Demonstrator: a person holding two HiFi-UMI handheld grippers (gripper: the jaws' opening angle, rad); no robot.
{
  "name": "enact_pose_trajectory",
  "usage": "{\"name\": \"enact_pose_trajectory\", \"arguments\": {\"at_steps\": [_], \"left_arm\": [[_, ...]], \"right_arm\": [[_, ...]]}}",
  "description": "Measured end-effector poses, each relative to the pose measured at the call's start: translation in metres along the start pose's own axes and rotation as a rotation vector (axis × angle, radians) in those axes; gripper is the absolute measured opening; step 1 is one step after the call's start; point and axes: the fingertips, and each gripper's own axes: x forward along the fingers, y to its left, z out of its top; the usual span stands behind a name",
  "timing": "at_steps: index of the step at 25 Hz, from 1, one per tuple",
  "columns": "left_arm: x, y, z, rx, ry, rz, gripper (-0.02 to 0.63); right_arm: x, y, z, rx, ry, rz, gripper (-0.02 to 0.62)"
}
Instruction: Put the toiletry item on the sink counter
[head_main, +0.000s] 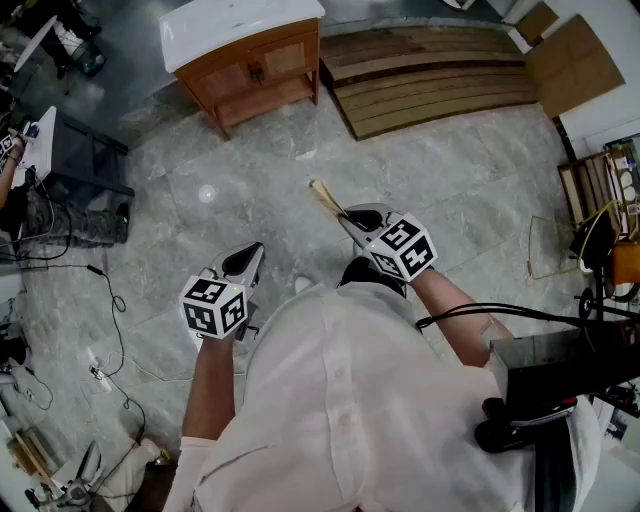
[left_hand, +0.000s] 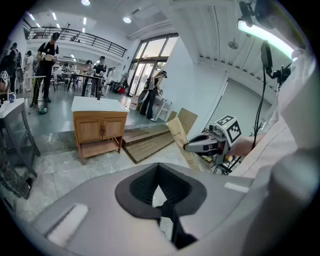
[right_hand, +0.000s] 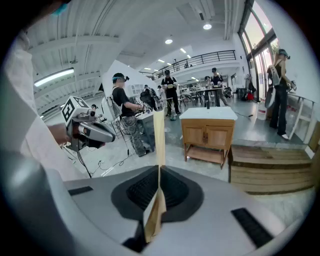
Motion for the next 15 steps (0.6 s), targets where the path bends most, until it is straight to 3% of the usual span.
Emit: {"name": "enact_pose_trajectory", "arguments": {"at_steps": [6,15], "left_arm": [[0.004,0.005,-0.007,0.01,0.023,-0.064,0.006],[0.016,0.033,0.028,-0.002,-0.008,0.015,0.006]], "right_arm": [[-0.006,0.009,-0.013,0.041,0.024,-0.044,0.012],[0.016,-0.039,0.009,0.07,0.004,-0.028,0.012]]}}
